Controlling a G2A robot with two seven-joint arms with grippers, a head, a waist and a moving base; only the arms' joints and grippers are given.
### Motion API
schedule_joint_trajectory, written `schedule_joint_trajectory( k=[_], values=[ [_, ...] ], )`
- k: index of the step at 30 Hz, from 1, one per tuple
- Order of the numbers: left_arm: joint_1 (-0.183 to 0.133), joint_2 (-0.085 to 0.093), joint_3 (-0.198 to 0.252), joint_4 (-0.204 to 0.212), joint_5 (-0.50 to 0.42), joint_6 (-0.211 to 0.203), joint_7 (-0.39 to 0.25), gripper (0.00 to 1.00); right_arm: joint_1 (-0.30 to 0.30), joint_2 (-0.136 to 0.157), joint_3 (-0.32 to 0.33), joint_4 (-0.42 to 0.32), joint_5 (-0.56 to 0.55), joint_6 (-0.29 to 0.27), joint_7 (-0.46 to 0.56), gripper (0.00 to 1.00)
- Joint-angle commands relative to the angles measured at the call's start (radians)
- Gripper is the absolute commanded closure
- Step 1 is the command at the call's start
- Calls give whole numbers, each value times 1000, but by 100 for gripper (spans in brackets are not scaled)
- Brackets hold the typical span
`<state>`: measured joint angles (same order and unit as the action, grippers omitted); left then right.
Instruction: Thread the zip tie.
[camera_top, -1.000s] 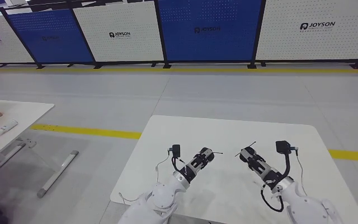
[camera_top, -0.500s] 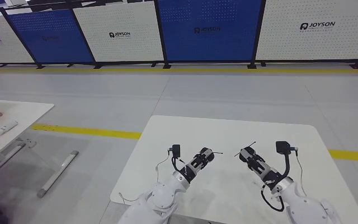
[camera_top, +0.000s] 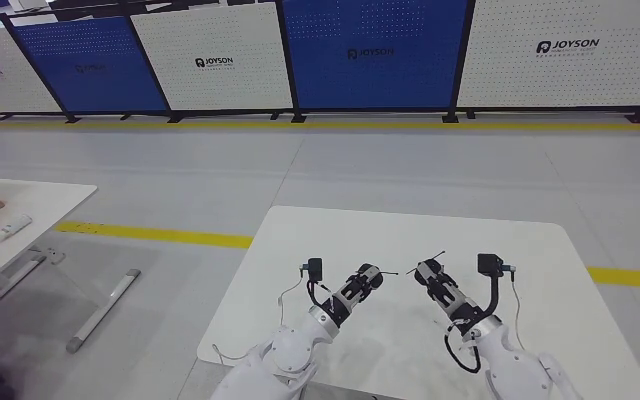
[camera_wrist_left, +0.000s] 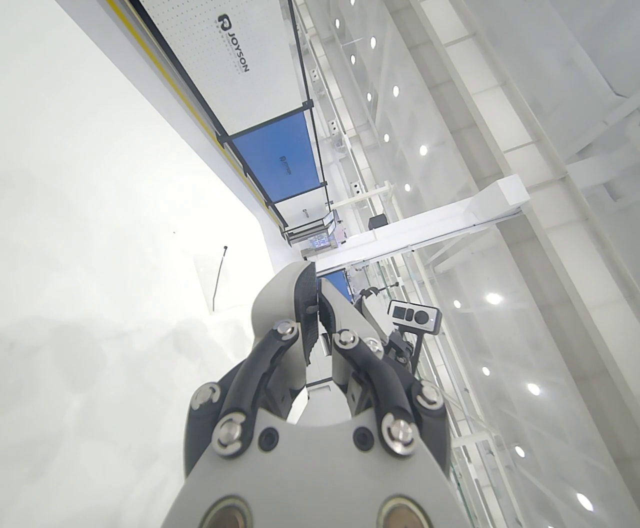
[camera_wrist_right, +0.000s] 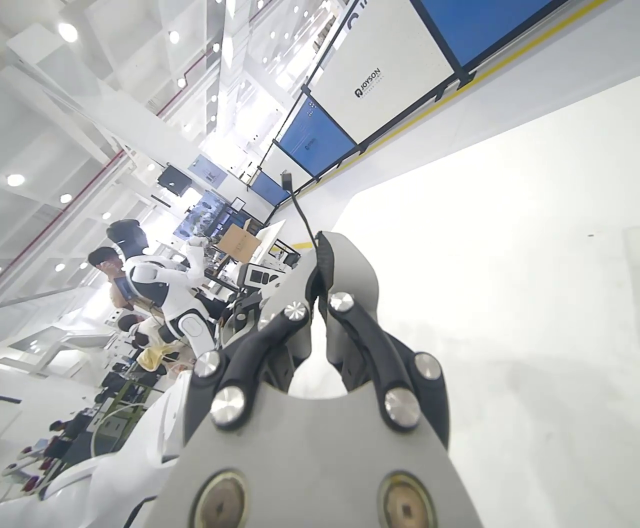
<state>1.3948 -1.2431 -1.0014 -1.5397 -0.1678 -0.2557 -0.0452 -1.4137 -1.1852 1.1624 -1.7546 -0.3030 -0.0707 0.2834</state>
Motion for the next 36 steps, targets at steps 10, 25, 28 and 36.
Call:
schedule_joint_trajectory(
  k=[10,25,28,36],
  values=[
    [0,0,0,0,0,0,0,100,-17,-12,-48,6,-78,8,-125,100],
    [0,0,0,0,0,0,0,100,-12,-18,-70,15,-130,41,-157,100],
    [0,0,0,0,0,0,0,100,-3,-23,-83,30,-168,60,-190,100],
    [0,0,0,0,0,0,0,100,16,-34,-112,57,-189,70,-232,100]
  ],
)
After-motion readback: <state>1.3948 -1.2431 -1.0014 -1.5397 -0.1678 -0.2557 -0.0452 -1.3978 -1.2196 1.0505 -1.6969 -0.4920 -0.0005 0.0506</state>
